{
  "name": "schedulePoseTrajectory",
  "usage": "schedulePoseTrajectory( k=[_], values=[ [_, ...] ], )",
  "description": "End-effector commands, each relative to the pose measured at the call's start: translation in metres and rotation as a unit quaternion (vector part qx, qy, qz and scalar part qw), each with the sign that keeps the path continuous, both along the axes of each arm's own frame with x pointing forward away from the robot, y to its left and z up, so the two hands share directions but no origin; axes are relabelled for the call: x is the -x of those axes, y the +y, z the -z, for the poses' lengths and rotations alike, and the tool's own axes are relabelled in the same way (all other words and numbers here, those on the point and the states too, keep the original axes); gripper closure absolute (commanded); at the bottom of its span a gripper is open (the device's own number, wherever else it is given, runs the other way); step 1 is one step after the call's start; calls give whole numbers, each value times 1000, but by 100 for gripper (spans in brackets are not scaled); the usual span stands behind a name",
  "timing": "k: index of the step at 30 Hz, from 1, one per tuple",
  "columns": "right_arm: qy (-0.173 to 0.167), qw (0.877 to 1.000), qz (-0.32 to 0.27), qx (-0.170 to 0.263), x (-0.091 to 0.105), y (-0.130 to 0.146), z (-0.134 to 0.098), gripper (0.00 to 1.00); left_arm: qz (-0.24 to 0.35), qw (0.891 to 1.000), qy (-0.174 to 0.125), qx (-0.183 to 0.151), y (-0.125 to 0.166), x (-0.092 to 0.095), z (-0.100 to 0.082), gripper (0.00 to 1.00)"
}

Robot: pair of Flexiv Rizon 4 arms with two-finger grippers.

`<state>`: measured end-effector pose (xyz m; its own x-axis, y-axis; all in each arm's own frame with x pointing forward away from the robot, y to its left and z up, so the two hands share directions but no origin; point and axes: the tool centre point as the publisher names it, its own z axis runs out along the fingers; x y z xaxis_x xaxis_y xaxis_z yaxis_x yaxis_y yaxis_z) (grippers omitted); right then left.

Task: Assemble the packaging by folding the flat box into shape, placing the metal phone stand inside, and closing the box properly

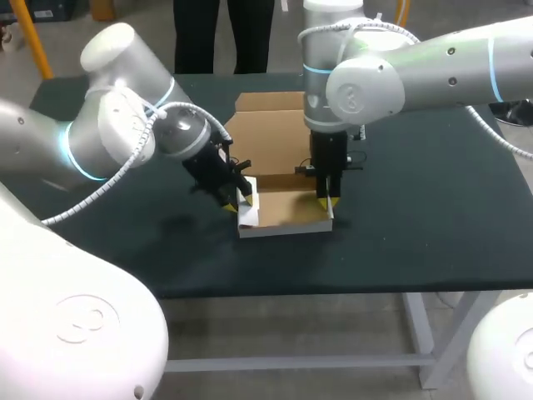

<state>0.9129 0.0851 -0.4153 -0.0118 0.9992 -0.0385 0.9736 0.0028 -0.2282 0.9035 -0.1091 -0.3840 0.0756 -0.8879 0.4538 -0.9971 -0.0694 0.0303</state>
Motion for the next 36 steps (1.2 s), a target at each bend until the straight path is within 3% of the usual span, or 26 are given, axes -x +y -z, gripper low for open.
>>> schedulePoseTrajectory(
  k=[1, 19, 27, 36],
  values=[
    [1, 1000, 0, 1, 0, 2, 1, 100, 3, 994, 11, -108, -5, -3, 4, 60],
    [1, 1000, 0, 1, 0, 2, 1, 100, -21, 984, 23, -173, 1, -9, 15, 65],
    [1, 1000, 0, 1, 0, 2, 1, 100, -30, 982, 28, -184, 10, -10, 17, 81],
    [1, 1000, 0, 1, 0, 2, 1, 100, -27, 981, 32, -189, 11, -9, 24, 80]
  ],
)
